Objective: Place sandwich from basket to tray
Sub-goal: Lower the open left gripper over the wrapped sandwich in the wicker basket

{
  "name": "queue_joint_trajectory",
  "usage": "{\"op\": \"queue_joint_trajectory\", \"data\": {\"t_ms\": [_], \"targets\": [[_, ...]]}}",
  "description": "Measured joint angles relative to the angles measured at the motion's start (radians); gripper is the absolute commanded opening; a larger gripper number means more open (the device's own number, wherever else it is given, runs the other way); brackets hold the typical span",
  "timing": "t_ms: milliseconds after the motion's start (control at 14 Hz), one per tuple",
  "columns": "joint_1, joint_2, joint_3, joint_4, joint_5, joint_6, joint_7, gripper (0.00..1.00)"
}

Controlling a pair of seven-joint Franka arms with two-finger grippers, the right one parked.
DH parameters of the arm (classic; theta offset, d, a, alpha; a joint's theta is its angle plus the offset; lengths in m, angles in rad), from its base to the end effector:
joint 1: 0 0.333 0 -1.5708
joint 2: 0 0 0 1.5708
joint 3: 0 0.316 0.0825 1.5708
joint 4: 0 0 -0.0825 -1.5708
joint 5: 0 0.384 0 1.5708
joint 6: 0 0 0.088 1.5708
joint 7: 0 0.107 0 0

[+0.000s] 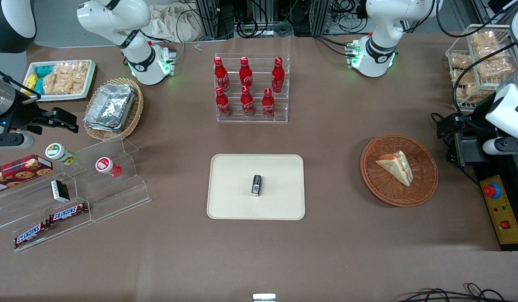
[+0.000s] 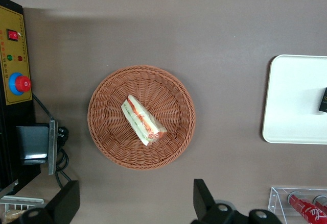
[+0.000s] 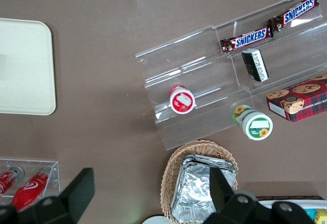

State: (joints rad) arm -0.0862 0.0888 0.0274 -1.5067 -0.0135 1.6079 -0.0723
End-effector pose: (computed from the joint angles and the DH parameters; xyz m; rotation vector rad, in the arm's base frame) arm 0.5843 -0.0365 0.6076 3.1296 0.0216 0.0183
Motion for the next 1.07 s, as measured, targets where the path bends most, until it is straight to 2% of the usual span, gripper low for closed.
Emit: {"op": "queue_joint_trajectory", "data": {"t_ms": [429,643,1071], "targets": [[0.000,0.002,0.000,0.000,0.001,0.000,0.000,1.00],[0.000,0.021,0.000,0.000,0.052,0.002,-0.023,1.00],[-0.001,0.029,-0.003,-0.009,0.044,-0.019,-0.362,1.00]]}}
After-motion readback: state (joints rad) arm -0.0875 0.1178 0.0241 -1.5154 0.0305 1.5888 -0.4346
